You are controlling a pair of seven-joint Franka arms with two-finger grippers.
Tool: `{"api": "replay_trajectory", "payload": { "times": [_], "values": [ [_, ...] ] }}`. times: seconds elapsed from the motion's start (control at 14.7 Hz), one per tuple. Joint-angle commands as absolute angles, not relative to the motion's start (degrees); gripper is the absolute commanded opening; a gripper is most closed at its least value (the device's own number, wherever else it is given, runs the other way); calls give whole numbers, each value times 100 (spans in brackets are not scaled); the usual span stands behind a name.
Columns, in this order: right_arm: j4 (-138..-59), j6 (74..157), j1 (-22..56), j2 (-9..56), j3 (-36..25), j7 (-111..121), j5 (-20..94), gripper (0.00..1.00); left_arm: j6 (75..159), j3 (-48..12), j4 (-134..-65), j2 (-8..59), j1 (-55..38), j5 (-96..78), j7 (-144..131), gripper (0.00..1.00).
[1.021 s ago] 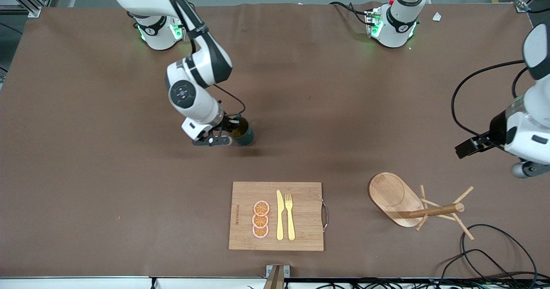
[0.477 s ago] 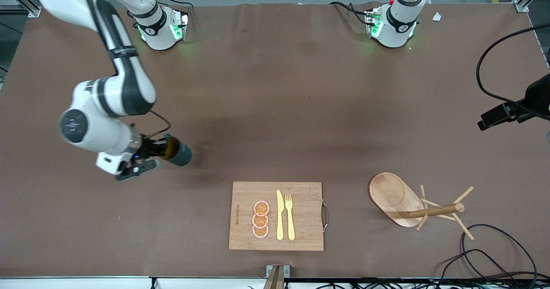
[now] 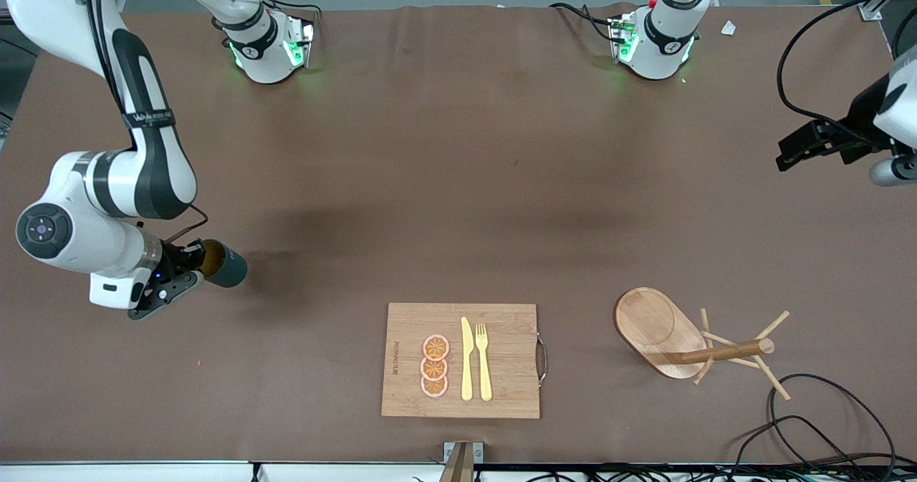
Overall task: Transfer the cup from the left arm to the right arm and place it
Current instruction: 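Carry the teal mug away from the stand with the right gripper, then set the teal mug down, open and raise the right gripper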
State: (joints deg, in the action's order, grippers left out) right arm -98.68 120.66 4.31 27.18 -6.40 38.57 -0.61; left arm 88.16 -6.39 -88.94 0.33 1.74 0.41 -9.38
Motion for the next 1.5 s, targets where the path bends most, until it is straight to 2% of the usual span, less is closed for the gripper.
{"api": "replay_trajectory", "payload": {
  "times": [0.0, 0.2, 0.48, 0.54, 0.61, 0.82, 1.02, 1.43],
  "values": [
    [-9615, 12234, 54, 3137, -527, 4480, -211, 0, 8859, -712, -9412, -403, 185, 17, -861, 100],
    [-9510, 12330, -61, 3392, -527, 4605, -211, 1, 8859, -825, -9650, -650, 211, 18, -861, 100],
    [-9510, 12445, -70, 3515, -527, 4605, -193, 3, 8912, -958, -9624, -616, 193, 35, -888, 100],
    [-9510, 12489, -62, 3533, -527, 4597, -202, 7, 8938, -967, -9607, -598, 193, 44, -879, 100],
    [-9501, 12489, -44, 3551, -527, 4571, -220, 19, 8991, -967, -9598, -589, 202, 44, -870, 100],
    [-9238, 12437, -44, 3551, -519, 4526, -185, 100, 9018, -967, -9571, -589, 202, 53, -853, 100],
    [-8957, 12244, -18, 3376, -519, 4483, -123, 100, 9018, -967, -9519, -589, 220, 53, -853, 100],
    [-8894, 11402, 307, 2059, -492, 2141, -114, 100, 9018, -958, -9492, -598, 246, 44, -844, 100]
  ]
}}
